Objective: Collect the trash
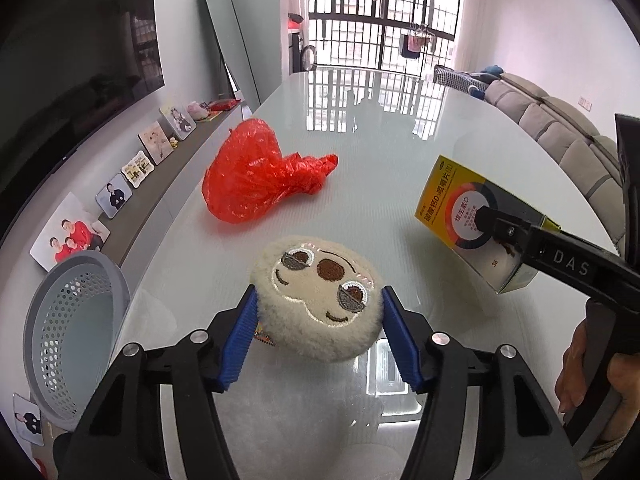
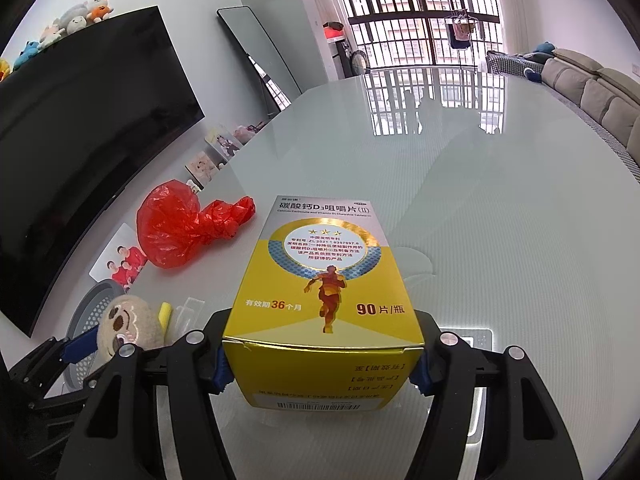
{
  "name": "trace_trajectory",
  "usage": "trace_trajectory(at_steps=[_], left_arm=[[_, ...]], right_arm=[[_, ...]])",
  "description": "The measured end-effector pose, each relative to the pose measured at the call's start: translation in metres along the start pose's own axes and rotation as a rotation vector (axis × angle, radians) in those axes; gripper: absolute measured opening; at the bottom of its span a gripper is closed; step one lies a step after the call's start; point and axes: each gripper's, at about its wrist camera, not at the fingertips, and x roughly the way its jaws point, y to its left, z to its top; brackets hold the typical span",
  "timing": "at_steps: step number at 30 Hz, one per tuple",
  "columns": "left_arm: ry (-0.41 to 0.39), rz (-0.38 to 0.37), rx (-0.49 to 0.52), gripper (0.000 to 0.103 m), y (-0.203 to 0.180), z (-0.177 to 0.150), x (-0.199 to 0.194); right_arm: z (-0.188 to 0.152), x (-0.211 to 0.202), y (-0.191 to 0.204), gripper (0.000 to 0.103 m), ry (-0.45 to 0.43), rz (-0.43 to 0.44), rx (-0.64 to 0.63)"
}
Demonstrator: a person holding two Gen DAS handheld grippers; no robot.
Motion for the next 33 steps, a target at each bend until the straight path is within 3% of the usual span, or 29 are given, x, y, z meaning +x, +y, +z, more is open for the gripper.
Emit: trace_trajectory(at_steps=[9,17,33], left_arm=[[-0.071,0.055,-0.038,0.059,0.029,0.022,-0.033],[-0.075,0.084,-0.072,0.059,0.063,0.008,-0.046],[-0.068,0.172,-0.182,0.059,0.161,-0.032,-0.062]], right_arm=[[0.001,-0.011,0.001,0.063,-0.028,0.011,0.008],[-0.003,-0.013,0.018,0.063,-0.021,0.055,-0.001],[-0.039,-0.016,0.132,0.063,-0.010,0.147,-0.103]])
